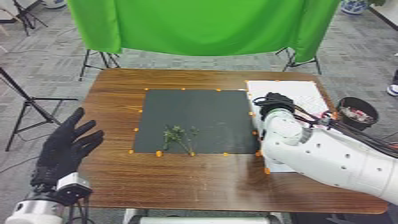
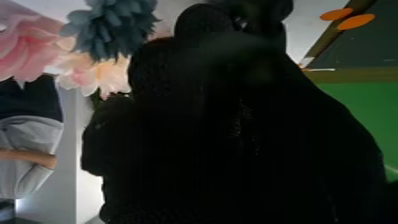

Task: Arrange flowers

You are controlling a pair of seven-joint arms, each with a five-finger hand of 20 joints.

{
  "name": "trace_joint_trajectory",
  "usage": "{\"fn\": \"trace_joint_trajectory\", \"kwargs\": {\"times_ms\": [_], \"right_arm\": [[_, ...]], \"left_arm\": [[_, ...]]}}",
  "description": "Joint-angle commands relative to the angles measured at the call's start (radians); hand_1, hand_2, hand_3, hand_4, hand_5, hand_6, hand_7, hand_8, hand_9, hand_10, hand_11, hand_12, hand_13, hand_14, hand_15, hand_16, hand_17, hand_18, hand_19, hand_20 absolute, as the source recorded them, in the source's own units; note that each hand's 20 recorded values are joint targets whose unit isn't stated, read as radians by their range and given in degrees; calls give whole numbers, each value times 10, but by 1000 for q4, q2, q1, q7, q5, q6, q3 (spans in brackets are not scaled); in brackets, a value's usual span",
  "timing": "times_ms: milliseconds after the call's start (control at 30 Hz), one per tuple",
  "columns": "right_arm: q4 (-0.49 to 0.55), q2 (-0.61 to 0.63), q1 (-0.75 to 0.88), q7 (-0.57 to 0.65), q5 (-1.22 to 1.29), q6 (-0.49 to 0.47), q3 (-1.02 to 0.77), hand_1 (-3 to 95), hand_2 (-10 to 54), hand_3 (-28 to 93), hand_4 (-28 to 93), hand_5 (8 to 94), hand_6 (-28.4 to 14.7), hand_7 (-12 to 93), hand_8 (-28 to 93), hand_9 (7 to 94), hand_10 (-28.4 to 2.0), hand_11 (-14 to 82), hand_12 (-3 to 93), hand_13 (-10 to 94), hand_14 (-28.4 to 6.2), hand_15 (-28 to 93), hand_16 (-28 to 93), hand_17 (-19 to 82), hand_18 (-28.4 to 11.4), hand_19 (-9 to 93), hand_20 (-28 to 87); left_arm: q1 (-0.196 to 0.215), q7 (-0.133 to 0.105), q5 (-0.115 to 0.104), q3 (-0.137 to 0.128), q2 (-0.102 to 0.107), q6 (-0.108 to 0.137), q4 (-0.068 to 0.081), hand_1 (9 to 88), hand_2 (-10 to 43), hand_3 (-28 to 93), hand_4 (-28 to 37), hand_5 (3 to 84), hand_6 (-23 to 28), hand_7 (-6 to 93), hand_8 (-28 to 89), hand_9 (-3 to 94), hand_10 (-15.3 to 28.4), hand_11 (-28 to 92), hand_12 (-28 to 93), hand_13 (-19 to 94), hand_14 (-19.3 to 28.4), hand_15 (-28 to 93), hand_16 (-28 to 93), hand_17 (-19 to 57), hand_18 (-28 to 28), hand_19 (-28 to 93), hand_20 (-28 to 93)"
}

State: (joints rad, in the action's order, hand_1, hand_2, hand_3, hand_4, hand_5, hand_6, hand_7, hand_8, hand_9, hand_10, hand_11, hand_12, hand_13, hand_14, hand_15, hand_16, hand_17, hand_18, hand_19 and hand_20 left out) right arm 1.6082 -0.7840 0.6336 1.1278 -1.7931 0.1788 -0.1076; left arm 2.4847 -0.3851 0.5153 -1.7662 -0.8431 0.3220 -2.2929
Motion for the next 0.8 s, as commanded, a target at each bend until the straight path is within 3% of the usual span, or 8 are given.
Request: {"fn": "trace_joint_trajectory", "kwargs": {"times_ms": [33, 200, 233, 300, 333, 367, 633, 800], "right_arm": [[10, -2, -93, 1, -26, 21, 5, 577, -57, 754, -283, 782, -37, 273, 218, 910, -79, 298, 269, 885, -27, 582, 182, 612, -107, 932, 233], [23, -7, -113, 3, -35, 33, 3, 578, -59, 756, -283, 786, -39, 269, 218, 916, -80, 298, 267, 890, -26, 579, 183, 617, -107, 932, 238], [30, -8, -110, 2, -39, 32, -6, 579, -60, 756, -283, 787, -39, 268, 219, 917, -79, 298, 267, 892, -26, 578, 184, 618, -106, 932, 238], [54, -9, -100, 1, -38, 33, -24, 579, -62, 758, -283, 790, -40, 265, 219, 918, -79, 297, 266, 895, -25, 576, 184, 622, -106, 932, 237], [65, -11, -94, -3, -44, 24, -34, 580, -63, 759, -283, 791, -41, 263, 219, 919, -79, 296, 266, 897, -24, 574, 183, 625, -106, 932, 236], [81, -11, -87, 1, -49, 17, -43, 580, -64, 761, -283, 793, -41, 261, 220, 920, -78, 296, 265, 899, -24, 572, 183, 627, -106, 932, 236], [177, -51, -10, 1, -50, -44, -116, 584, -76, 769, -283, 807, -47, 239, 229, 930, -81, 284, 267, 911, -25, 560, 186, 639, -110, 932, 232], [225, -87, 61, -4, -63, -63, -137, 587, -79, 769, -283, 813, -50, 228, 234, 934, -82, 279, 267, 915, -26, 555, 187, 644, -110, 932, 230]], "left_arm": [[49, -73, -56, 1, 61, 38, -13, 308, 68, 635, -192, 297, 65, 76, -74, 251, 179, 224, 115, 196, 276, 558, -122, -60, 284, 570, -53], [72, -116, -86, 0, 99, 56, -18, 307, 68, 635, -192, 297, 65, 76, -73, 250, 179, 223, 114, 196, 277, 557, -121, -60, 284, 570, -53], [82, -135, -102, 0, 117, 66, -19, 308, 68, 635, -192, 297, 65, 76, -73, 250, 179, 224, 115, 196, 277, 557, -121, -60, 284, 570, -53], [93, -138, -104, -7, 118, 67, -21, 308, 68, 635, -192, 297, 65, 75, -73, 250, 179, 224, 115, 196, 276, 557, -121, -60, 284, 570, -52], [110, -164, -120, -11, 134, 76, -24, 308, 68, 635, -192, 297, 65, 75, -73, 250, 179, 224, 115, 196, 277, 557, -121, -60, 284, 570, -52], [102, -137, -103, -17, 116, 68, -24, 308, 68, 635, -192, 297, 65, 75, -73, 250, 179, 224, 115, 197, 276, 557, -121, -60, 284, 570, -52], [145, -152, -112, -52, 129, 83, -41, 308, 69, 634, -192, 296, 65, 76, -73, 251, 179, 225, 115, 196, 277, 557, -121, -60, 284, 571, -53], [136, -115, -85, -63, 97, 74, -44, 308, 69, 634, -192, 297, 65, 75, -74, 251, 179, 224, 114, 196, 277, 557, -121, -60, 284, 571, -53]]}}
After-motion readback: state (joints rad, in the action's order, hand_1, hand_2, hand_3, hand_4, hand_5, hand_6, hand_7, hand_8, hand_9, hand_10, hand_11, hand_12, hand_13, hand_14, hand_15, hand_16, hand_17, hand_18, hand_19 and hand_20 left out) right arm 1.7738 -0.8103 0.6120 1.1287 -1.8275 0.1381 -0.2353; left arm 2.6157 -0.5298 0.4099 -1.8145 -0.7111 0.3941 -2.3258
